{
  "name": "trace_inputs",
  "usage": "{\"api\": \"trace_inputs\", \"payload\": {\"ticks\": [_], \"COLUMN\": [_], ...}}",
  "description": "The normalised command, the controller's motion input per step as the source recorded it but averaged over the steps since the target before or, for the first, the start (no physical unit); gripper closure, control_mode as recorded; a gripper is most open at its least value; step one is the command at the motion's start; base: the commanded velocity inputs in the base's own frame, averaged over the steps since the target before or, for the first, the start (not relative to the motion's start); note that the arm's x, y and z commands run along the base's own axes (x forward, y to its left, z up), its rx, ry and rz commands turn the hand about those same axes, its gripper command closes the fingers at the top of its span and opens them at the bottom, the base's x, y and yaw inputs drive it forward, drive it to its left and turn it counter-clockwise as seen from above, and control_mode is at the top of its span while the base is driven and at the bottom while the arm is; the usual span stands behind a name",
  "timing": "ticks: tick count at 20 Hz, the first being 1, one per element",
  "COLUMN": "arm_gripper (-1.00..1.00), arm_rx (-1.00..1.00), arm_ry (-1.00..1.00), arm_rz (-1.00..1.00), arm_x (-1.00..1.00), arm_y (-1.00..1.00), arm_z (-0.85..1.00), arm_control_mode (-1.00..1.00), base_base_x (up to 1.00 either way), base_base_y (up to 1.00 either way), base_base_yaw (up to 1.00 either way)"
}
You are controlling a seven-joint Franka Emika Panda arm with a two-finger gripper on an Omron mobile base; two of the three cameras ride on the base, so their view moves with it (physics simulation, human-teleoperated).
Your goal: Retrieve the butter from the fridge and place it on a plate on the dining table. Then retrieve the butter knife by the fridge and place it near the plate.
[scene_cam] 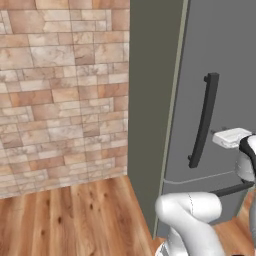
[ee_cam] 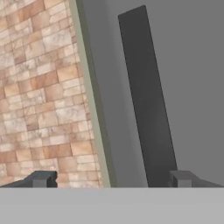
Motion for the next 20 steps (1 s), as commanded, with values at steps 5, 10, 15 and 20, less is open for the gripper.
{"api": "trace_inputs", "payload": {"ticks": [5,10,15,20], "arm_gripper": [-1.00,-1.00,-1.00,-1.00], "arm_rx": [0.00,0.00,0.01,0.01], "arm_ry": [0.00,-0.01,-0.01,-0.10], "arm_rz": [0.00,0.00,0.00,0.00], "arm_x": [0.52,0.44,0.43,0.14], "arm_y": [0.05,0.00,-0.14,-0.29], "arm_z": [-0.18,-0.14,-0.09,-0.04], "arm_control_mode": [-1.00,-1.00,-1.00,-1.00], "base_base_x": [0.00,0.00,0.00,0.00], "base_base_y": [0.00,0.00,0.00,0.00], "base_base_yaw": [0.00,0.00,0.00,0.00]}}
